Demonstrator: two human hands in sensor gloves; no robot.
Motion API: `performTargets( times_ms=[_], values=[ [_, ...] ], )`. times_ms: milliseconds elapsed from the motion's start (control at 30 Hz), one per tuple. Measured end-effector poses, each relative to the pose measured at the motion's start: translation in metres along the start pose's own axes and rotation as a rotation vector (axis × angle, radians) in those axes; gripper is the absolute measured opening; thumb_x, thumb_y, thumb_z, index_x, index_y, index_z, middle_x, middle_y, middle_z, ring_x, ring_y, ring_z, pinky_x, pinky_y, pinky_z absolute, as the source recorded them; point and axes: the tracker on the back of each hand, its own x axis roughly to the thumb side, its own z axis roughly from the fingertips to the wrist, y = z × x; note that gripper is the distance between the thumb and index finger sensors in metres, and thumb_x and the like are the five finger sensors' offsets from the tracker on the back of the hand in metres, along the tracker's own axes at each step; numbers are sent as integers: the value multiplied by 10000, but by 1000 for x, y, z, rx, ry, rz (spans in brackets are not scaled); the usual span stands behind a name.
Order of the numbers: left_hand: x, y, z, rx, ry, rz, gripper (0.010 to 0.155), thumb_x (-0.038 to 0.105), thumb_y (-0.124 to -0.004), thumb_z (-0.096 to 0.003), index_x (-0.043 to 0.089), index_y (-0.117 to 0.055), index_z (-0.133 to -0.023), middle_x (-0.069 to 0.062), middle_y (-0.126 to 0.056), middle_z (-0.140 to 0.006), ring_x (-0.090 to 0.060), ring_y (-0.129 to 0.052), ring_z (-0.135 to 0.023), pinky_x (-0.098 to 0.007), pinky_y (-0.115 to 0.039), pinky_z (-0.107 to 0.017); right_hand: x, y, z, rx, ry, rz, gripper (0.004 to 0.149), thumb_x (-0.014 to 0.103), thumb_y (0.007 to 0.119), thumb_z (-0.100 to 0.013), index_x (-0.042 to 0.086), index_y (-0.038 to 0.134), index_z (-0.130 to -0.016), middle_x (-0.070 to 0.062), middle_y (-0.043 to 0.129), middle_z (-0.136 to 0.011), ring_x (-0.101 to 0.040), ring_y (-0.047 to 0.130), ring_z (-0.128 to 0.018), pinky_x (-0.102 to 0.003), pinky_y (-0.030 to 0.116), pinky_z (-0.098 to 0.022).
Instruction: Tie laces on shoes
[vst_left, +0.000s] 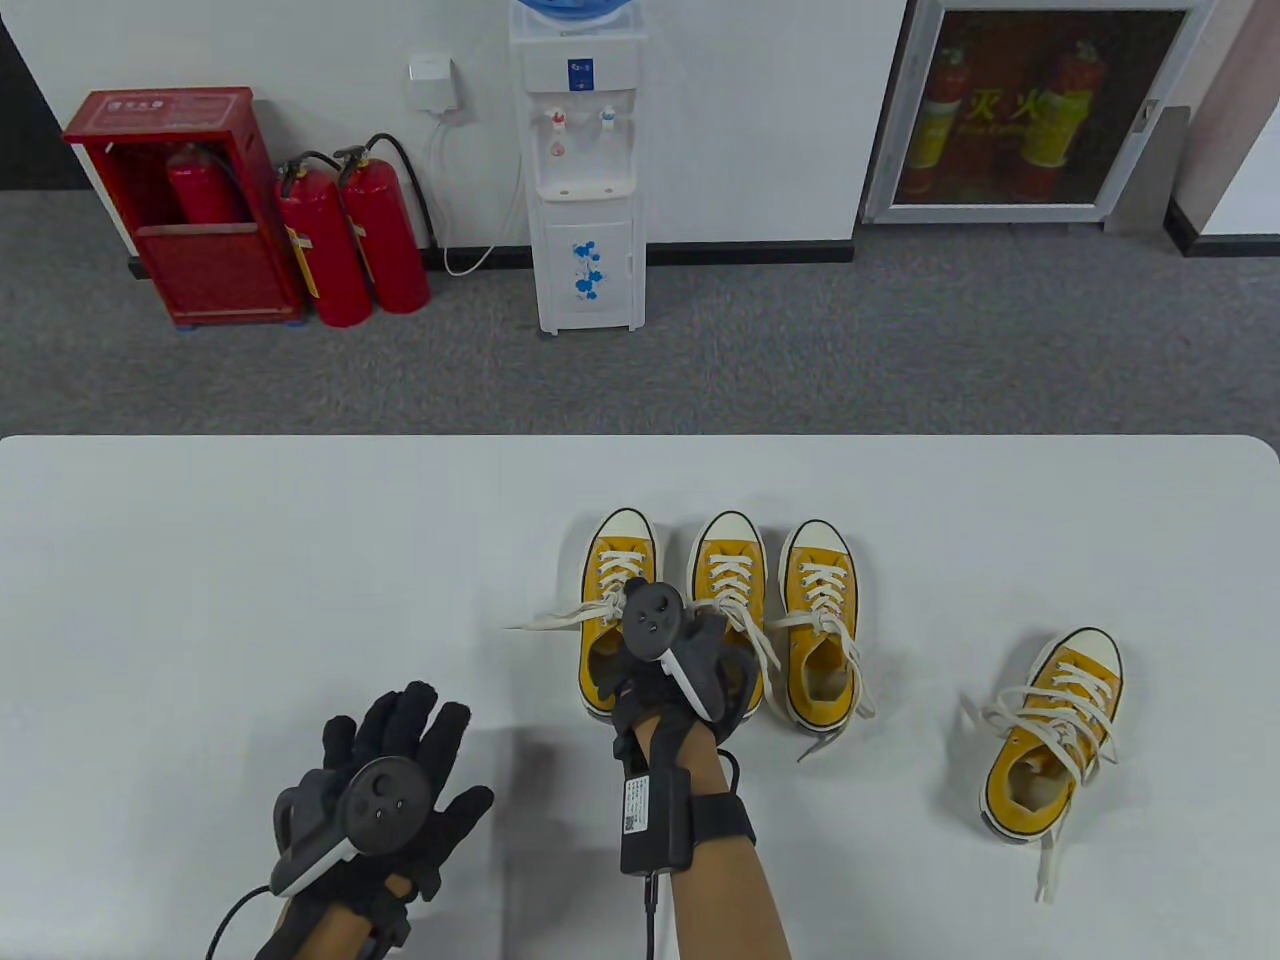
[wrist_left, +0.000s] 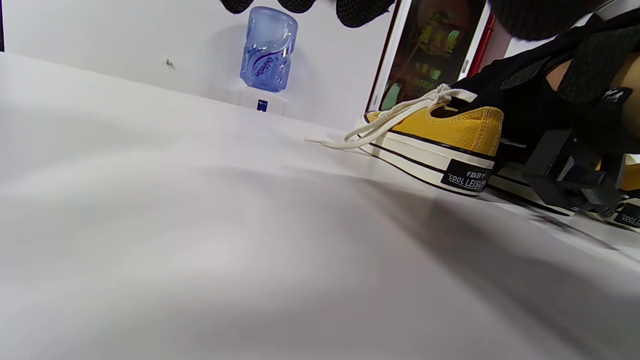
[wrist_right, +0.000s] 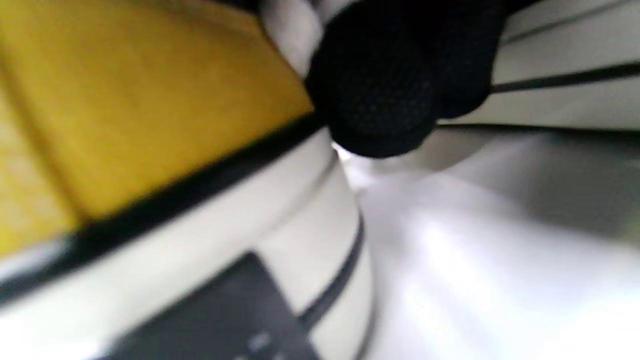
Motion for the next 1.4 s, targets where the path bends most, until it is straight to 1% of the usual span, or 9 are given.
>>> performTargets(
  times_ms=[67, 267, 467, 733, 833, 933, 1133, 1233, 1400],
  values=[
    [0, 0, 0, -2, -1, 1, 847, 705, -631, -471, 311, -347, -1165, -104, -214, -1264, -468, -276, -1177, -797, -171, -725, 1, -5, 3, 2, -29, -30, 689, 345, 844, -434, 201, 560, -1046, -54, 704, -945, -212, 977, -558, -500, 772, -546],
    [0, 0, 0, -4, 0, 2, 845, 704, -632, -472, 310, -351, -1165, -101, -216, -1264, -468, -277, -1177, -796, -172, -726, -2, -40, 23, 32, -60, -83, 703, 350, 846, -435, 194, 553, -1055, -85, 605, -1030, -254, 926, -668, -535, 718, -580],
    [1, 0, 0, 2, -7, 0, 846, 703, -633, -472, 309, -351, -1165, -103, -217, -1264, -469, -279, -1176, -797, -173, -725, -28, -85, 53, -57, -75, -107, 652, 380, 838, -438, 202, 636, -1032, -85, 624, -1038, -300, 896, -750, -554, 696, -592],
    [4, 1, 1, 9, -22, -10, 843, 701, -634, -472, 310, -354, -1164, -104, -217, -1264, -469, -278, -1176, -797, -172, -724, -110, -138, 89, -209, 28, -132, 597, 403, 821, -448, 196, 721, -999, -85, 643, -1046, -361, 831, -840, -590, 641, -626],
    [7, 1, 2, 18, -30, -21, 841, 701, -635, -470, 311, -360, -1163, -102, -221, -1264, -470, -282, -1175, -797, -174, -725, -151, -154, 98, -273, 102, -65, 596, 410, 816, -449, 195, 724, -997, -86, 642, -1047, -358, 829, -842, -589, 640, -629],
    [8, 1, 2, 19, -33, -26, 840, 700, -636, -472, 312, -357, -1162, -104, -220, -1264, -470, -279, -1175, -797, -172, -724, -187, -163, 105, -291, 161, 20, 586, 420, 812, -450, 196, 744, -987, -84, 651, -1044, -350, 829, -842, -586, 639, -632],
    [8, 1, 3, 28, -36, -35, 841, 699, -636, -472, 306, -363, -1164, -137, -222, -1260, -471, -282, -1174, -797, -175, -723, -242, -170, 115, -333, 244, 14, 563, 410, 812, -456, 187, 769, -971, -87, 655, -1040, -336, 827, -822, -581, 630, -634],
    [8, 1, 3, 27, -32, -36, 838, 698, -637, -473, 308, -365, -1162, -105, -226, -1263, -472, -282, -1173, -797, -175, -723, -259, -166, 120, -381, 245, 0, 549, 403, 813, -455, 184, 784, -957, -86, 680, -1018, -311, 855, -768, -565, 653, -614],
    [7, -4, 2, 7, -25, -43, 838, 698, -637, -471, 306, -370, -1162, -135, -228, -1260, -470, -285, -1173, -798, -175, -722, -265, -165, 124, -367, 251, 47, 536, 397, 810, -460, 189, 786, -953, -84, 691, -1000, -268, 877, -699, -544, 674, -599]
  ],
)
